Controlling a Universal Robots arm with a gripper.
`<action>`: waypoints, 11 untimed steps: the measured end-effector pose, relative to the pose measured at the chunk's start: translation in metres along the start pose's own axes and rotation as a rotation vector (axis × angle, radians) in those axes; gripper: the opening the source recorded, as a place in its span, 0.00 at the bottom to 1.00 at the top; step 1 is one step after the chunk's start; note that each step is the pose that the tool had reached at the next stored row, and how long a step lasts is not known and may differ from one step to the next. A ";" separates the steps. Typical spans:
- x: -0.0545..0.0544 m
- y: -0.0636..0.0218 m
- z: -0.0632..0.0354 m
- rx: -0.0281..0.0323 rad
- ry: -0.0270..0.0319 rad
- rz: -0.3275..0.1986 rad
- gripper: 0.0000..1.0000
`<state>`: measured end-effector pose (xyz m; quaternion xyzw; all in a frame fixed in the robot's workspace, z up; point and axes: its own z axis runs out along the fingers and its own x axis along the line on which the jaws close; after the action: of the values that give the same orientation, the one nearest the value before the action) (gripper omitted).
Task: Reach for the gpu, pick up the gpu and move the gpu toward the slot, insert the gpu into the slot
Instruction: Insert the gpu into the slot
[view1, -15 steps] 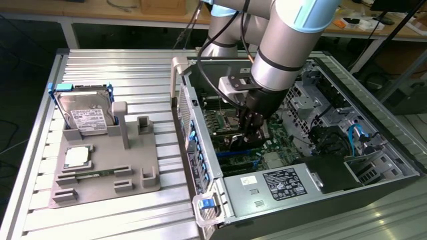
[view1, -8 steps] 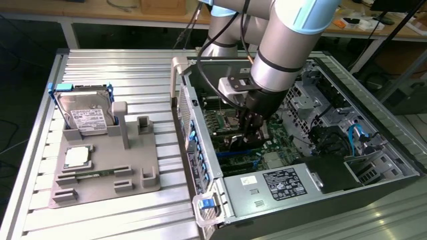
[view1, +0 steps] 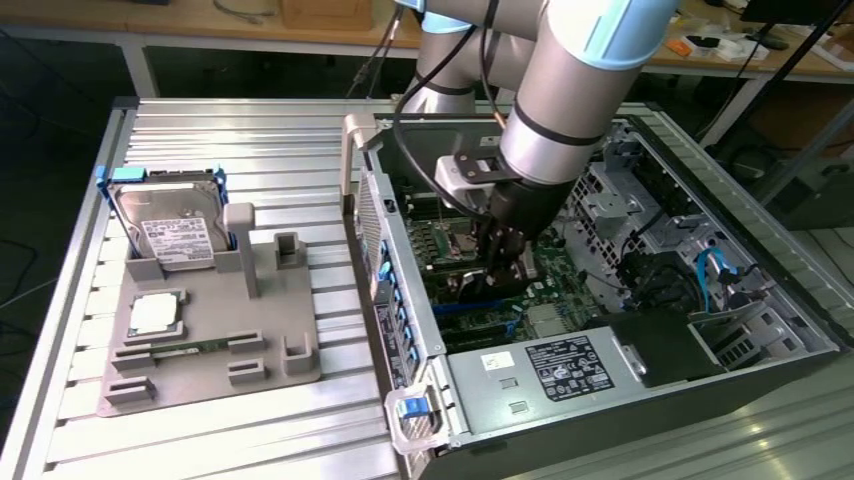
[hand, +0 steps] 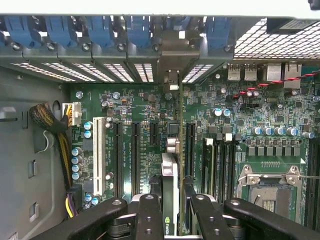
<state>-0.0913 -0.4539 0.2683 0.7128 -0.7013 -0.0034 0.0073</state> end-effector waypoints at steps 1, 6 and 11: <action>0.000 0.0001 0.0004 0.0001 -0.0002 0.000 0.27; 0.000 0.0003 0.0026 0.0000 0.0000 0.000 0.27; 0.000 0.0007 0.0047 -0.0001 0.0002 0.000 0.27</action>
<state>-0.0920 -0.4539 0.2636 0.7128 -0.7014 -0.0034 0.0075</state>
